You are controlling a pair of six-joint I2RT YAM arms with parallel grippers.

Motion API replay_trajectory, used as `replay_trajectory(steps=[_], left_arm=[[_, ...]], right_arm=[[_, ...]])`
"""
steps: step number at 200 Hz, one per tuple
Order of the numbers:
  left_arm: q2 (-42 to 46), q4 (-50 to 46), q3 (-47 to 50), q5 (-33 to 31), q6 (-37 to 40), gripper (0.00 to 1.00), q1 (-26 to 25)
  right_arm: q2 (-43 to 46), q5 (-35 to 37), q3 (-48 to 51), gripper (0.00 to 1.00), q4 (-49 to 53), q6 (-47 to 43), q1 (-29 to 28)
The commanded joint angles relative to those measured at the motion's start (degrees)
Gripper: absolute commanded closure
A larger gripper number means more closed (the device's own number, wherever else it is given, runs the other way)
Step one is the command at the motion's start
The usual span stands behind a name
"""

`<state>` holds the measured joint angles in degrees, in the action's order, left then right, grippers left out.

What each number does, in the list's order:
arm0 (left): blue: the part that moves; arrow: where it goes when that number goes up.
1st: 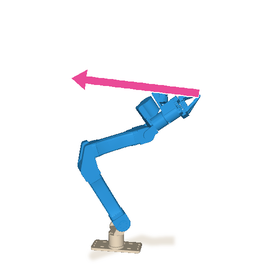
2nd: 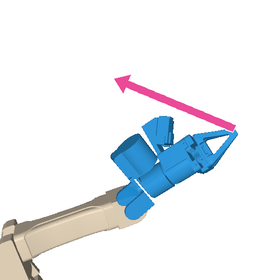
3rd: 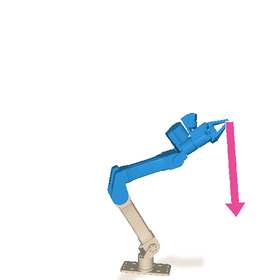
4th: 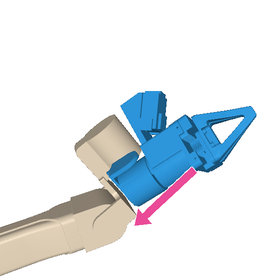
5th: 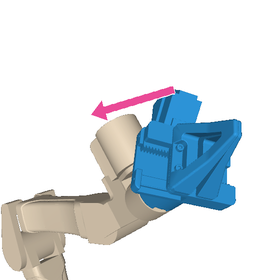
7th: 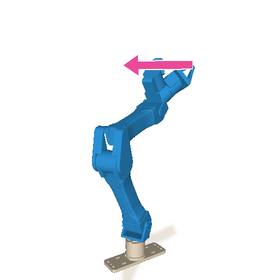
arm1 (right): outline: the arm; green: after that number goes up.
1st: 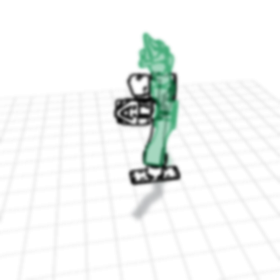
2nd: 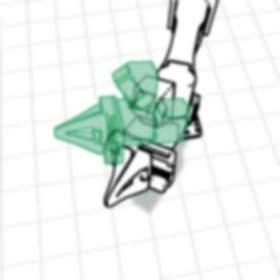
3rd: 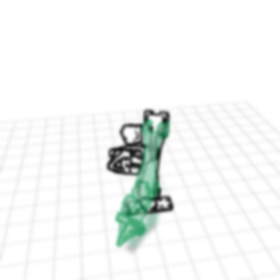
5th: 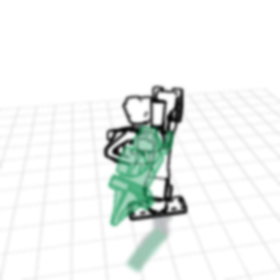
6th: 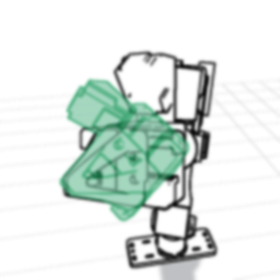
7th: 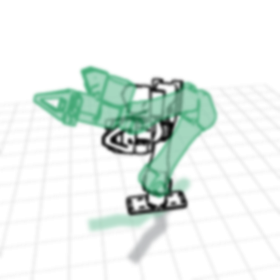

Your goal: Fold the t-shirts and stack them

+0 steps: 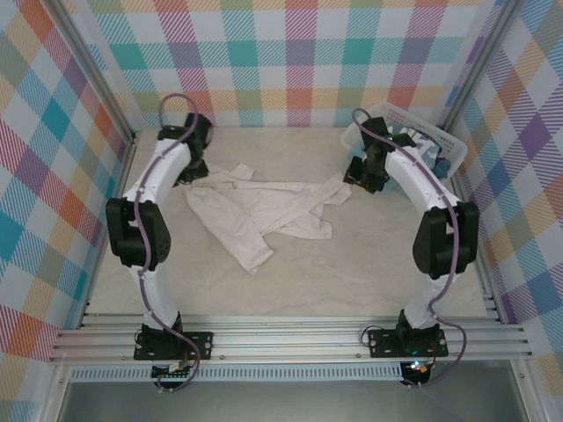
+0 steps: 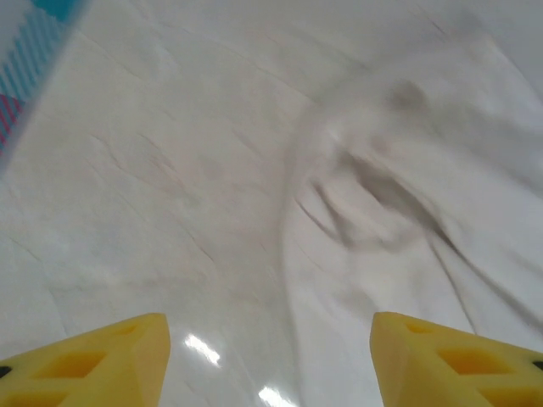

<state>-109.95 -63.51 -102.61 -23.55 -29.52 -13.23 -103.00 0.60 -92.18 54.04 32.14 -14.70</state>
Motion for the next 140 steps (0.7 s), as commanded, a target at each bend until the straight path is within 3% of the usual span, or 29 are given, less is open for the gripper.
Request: replay_trajectory(steps=[1,23,76,140], left_arm=[[7.8,-0.8,8.4,7.8,-2.7,0.38,-9.1],[8.0,-2.6,15.4,14.2,-5.8,0.38,-14.6],[1.2,-4.4,16.1,17.4,-5.9,0.37,-26.1],[-8.6,-1.9,13.1,19.4,-4.0,0.37,-30.2]], right_arm=[[7.7,-0.2,7.8,0.57,-0.7,3.2,-3.0],[12.0,-3.8,16.5,0.58,-3.8,6.3,-5.9],[11.0,-15.3,28.3,0.55,-12.6,12.5,-9.4],[2.0,-15.8,26.4,0.53,-15.4,12.2,-9.4]])
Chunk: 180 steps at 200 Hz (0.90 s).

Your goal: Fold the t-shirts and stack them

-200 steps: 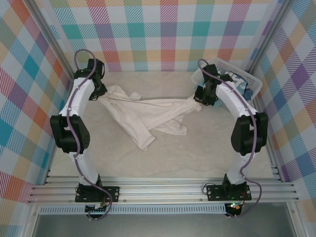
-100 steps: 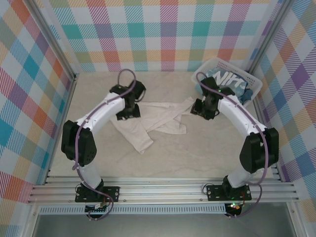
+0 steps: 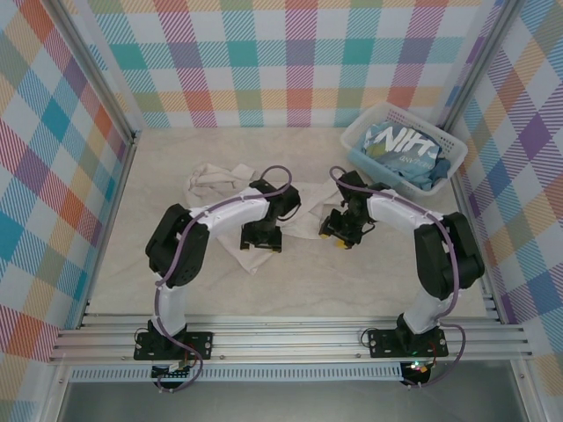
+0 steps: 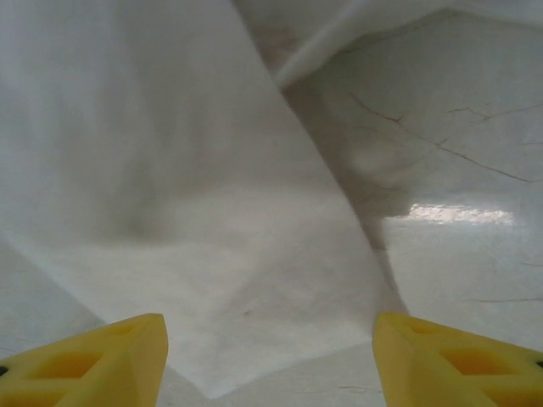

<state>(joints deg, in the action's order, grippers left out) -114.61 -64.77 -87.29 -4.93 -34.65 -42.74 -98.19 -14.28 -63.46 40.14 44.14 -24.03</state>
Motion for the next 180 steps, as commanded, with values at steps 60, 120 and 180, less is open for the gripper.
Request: replay_trajectory(steps=[60,120,180], left_arm=[[-1.9,1.8,0.8,-5.0,0.9,0.95,-0.1],[18.9,-0.4,4.8,-12.0,-3.4,1.0,10.5],[38.0,-1.6,8.4,-18.0,-7.6,1.0,30.3]], right_arm=[[-10.6,8.1,-9.7,0.63,0.2,-4.4,-0.1],[-9.8,10.2,-9.7,1.0,1.0,-4.0,0.0],[2.1,17.6,-7.6,1.0,7.7,-6.8,3.2]])
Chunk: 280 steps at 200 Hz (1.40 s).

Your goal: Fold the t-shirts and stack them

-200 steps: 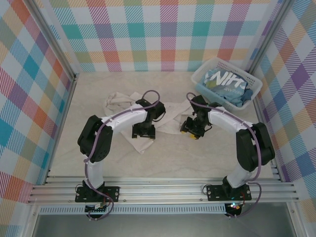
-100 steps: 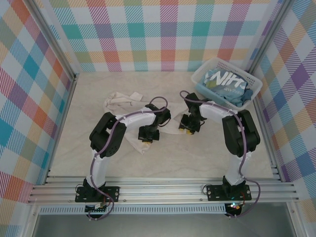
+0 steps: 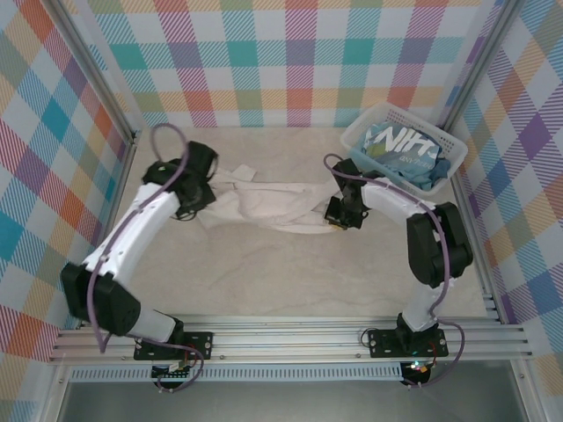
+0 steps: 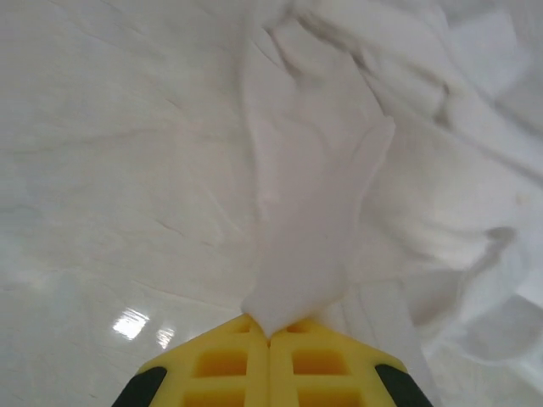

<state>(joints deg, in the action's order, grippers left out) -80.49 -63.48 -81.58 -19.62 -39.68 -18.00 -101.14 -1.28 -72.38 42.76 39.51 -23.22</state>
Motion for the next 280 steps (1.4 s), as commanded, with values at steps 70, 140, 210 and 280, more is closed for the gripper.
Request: replay_trajectory(steps=[70,140,210,280], left_arm=[[7.6,-2.9,2.0,-8.1,-9.4,1.0,15.3],[12.8,0.9,13.2,-4.9,-11.3,1.0,15.4],[15.0,3.1,20.1,-0.4,-12.4,1.0,15.4],[14.3,4.3,20.8,2.8,-12.0,1.0,15.2]], right_arm=[[5.2,7.0,3.9,1.0,11.1,-6.3,13.1],[10.5,12.2,-0.3,0.59,11.3,-3.9,8.9],[-14.7,6.8,-24.4,0.56,2.8,4.0,-1.0],[-30.6,8.9,-39.4,0.47,3.8,-3.2,-0.5]])
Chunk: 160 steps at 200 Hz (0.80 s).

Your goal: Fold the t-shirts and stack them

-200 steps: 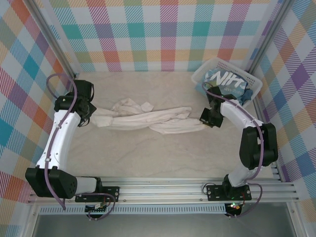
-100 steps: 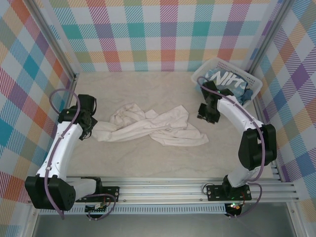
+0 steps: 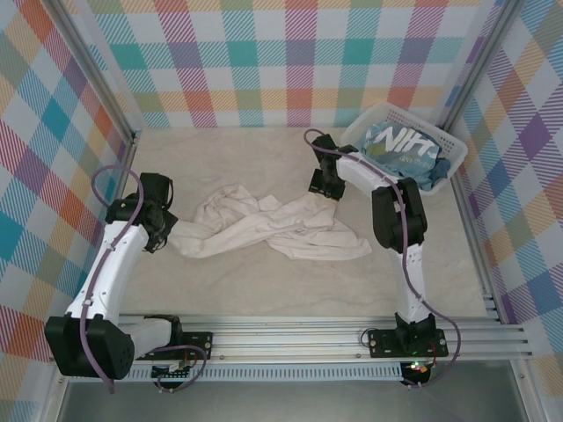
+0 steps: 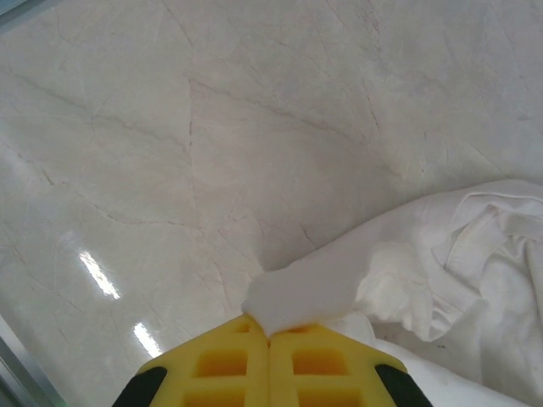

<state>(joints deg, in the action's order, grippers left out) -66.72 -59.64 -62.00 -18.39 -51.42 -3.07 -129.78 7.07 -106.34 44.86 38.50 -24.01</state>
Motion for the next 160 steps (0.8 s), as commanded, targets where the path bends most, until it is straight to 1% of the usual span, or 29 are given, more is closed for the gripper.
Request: replay_trajectory(steps=[1,21,36,51,70,77,81,92,124,160], left_arm=[[0.5,0.5,1.2,1.6,-0.3,1.0,0.3],[0.2,0.5,1.0,1.8,0.1,1.0,0.3],[0.0,0.6,0.7,1.9,0.3,1.0,0.3],[-0.5,0.7,0.1,2.1,0.5,1.0,0.3],[-1.0,0.8,-0.8,2.1,0.7,1.0,0.3],[-1.2,1.0,-1.2,2.4,0.8,1.0,0.3],[-1.3,1.1,-1.4,2.4,1.0,1.0,0.3],[-1.7,1.5,-1.9,2.6,1.2,1.0,0.3],[-3.4,2.4,-6.3,2.9,2.4,1.0,0.3],[-7.3,3.0,-20.7,2.6,3.6,1.0,0.3]], right_arm=[[-2.1,0.6,-5.6,0.47,1.8,-2.2,0.3],[-4.7,-0.1,-7.2,0.48,3.4,-1.5,0.3],[-6.7,-0.8,-8.9,0.5,5.6,-0.8,0.3],[-7.6,-2.1,-9.3,0.58,6.7,-0.5,0.3],[-5.9,-2.4,-7.6,0.68,6.7,-0.5,0.3],[-5.0,-2.1,-6.6,0.74,6.4,-0.7,0.3],[-4.3,-1.8,-6.0,0.79,6.3,-0.7,0.3],[-2.3,-0.4,-4.9,1.0,6.3,-0.8,0.3],[7.1,1.7,-2.1,1.0,3.1,-2.0,0.3],[16.8,2.3,-6.6,1.0,2.0,-5.6,0.4]])
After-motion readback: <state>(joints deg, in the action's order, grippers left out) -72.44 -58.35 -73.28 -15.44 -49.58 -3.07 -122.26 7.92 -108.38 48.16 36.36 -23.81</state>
